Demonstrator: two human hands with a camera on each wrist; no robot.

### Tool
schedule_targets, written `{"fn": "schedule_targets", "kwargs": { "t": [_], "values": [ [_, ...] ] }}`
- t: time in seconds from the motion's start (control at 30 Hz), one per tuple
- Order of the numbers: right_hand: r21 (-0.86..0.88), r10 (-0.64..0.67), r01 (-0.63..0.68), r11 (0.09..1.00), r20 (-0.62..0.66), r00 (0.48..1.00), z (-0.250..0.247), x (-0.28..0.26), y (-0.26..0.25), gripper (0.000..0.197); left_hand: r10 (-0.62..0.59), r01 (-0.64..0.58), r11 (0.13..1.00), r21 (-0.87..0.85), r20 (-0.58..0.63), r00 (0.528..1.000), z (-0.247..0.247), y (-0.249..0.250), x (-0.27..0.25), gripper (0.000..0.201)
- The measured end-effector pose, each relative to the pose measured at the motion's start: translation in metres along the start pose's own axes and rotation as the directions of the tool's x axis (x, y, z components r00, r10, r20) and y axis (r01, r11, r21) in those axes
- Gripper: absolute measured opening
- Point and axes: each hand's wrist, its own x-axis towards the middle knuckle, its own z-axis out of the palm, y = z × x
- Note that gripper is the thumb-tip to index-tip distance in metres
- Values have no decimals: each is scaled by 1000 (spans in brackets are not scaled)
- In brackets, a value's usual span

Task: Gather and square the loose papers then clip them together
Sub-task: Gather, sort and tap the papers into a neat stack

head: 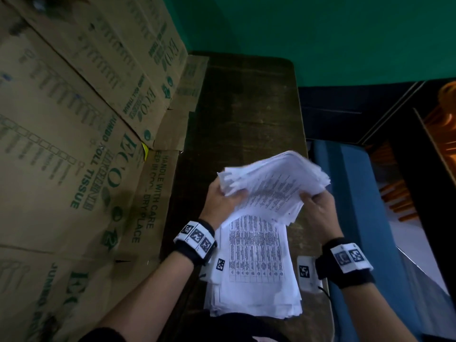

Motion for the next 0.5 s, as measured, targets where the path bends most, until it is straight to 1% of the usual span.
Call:
{"fn": "schedule_targets", "kwargs": {
  "t": [0.03,0.1,0.13,0.17,0.23,0.27,0.3,0.33,0.4,0.43,0.5],
  "values": [
    [-9,-4,4,1000,7,1000,4,0,-2,22,1,-1,1000,22,-25,1000,5,2,-1,17],
    [20,-2,3,1000,-38,999,4,1,-7,27,27,-26,1000,12,-87,996,8,7,-3,18],
    [50,-16,19,999,-55,998,0,1,-9,27,44,-45,999,-13,-100,994,5,10,-3,18],
    [79,-41,45,996,-49,998,-4,0,-10,29,51,-55,998,-34,-105,993,1,11,-3,23],
    [115,-81,82,990,-13,997,-11,-2,-7,50,30,-36,998,-54,-100,995,-7,11,-3,37],
    [99,-76,77,992,-9,997,-12,-2,-4,53,9,-12,999,-31,-108,994,-9,9,-3,35],
    [78,-71,71,994,-11,997,-12,-2,-3,49,-4,4,1000,2,-117,993,-10,7,-3,29],
    [58,-67,68,996,-18,998,-11,-1,-2,40,-12,16,999,31,-123,992,-9,4,-2,22],
    [38,-86,87,995,-44,995,-9,-1,-2,27,-22,25,999,23,-152,988,-9,3,-2,17],
    [35,-101,103,994,-64,993,-10,-1,-3,25,-12,14,1000,11,-177,984,-10,3,-1,17],
    [32,-146,150,988,-94,985,-11,-2,-7,28,53,-53,999,7,-207,977,-12,5,0,26]
  ]
}}
